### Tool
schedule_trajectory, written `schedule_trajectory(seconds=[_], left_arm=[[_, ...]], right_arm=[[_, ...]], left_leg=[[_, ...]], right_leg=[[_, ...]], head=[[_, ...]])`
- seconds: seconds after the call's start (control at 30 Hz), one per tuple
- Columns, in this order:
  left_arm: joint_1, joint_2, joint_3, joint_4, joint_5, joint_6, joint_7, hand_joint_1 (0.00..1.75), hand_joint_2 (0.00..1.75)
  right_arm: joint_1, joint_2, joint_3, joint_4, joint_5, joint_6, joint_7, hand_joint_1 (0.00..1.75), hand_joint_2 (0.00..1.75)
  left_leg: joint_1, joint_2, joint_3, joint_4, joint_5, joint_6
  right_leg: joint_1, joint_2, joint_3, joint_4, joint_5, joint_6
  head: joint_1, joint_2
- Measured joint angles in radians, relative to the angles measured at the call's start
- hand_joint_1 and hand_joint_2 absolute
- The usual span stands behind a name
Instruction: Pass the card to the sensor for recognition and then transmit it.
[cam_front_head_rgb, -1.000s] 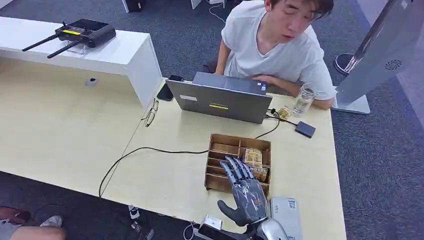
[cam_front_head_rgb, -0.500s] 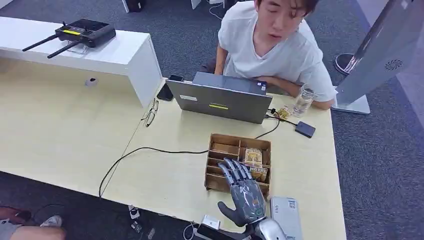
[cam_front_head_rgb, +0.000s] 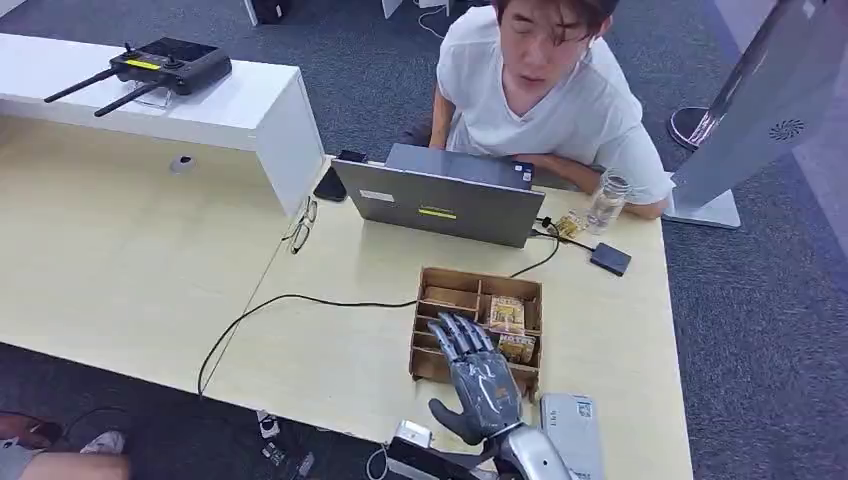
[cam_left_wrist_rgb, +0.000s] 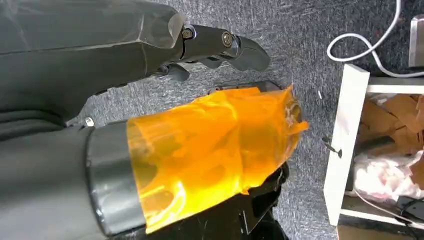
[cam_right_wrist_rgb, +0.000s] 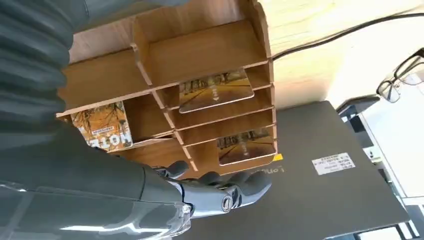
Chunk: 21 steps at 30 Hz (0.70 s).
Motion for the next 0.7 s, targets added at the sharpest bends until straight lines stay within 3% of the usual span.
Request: schedule_trajectory(seconds=[0.1, 0.13, 0.17, 0.33, 0.7], left_arm=[[-0.001, 0.000, -0.001, 0.000, 0.001, -0.002, 0.000, 0.00, 0.00], [-0.001, 0.000, -0.001, 0.000, 0.001, -0.003, 0.001, 0.00, 0.00], [-0.001, 0.000, -0.002, 0.000, 0.001, -0.003, 0.002, 0.00, 0.00], [-0.003, 0.000, -0.010, 0.000, 0.003, -0.013, 0.007, 0.00, 0.00], [-0.006, -0.001, -0.018, 0.000, 0.010, -0.020, 0.008, 0.00, 0.00]], right_arm=[[-0.005, 0.007, 0.000, 0.006, -0.002, 0.005, 0.000, 0.07, 1.75], [-0.007, 0.010, 0.000, 0.009, -0.002, 0.013, 0.000, 1.43, 1.75], [-0.010, 0.013, 0.000, 0.013, -0.002, 0.021, 0.000, 1.62, 1.75], [-0.027, 0.028, 0.002, 0.035, -0.005, 0.056, 0.005, 1.55, 1.75], [-0.052, 0.040, 0.002, 0.068, -0.010, 0.053, 0.008, 1.55, 1.75]], left_leg=[[0.000, 0.000, 0.000, 0.000, 0.000, 0.000], [0.000, 0.000, 0.000, 0.000, 0.000, 0.000], [0.000, 0.000, 0.000, 0.000, 0.000, 0.000], [0.000, 0.000, 0.000, 0.000, 0.000, 0.000], [0.000, 0.000, 0.000, 0.000, 0.000, 0.000]], right_leg=[[0.000, 0.000, 0.000, 0.000, 0.000, 0.000], [0.000, 0.000, 0.000, 0.000, 0.000, 0.000], [0.000, 0.000, 0.000, 0.000, 0.000, 0.000], [0.000, 0.000, 0.000, 0.000, 0.000, 0.000], [0.000, 0.000, 0.000, 0.000, 0.000, 0.000]], head=[[0.000, 0.000], [0.000, 0.000], [0.000, 0.000], [0.000, 0.000], [0.000, 0.000]])
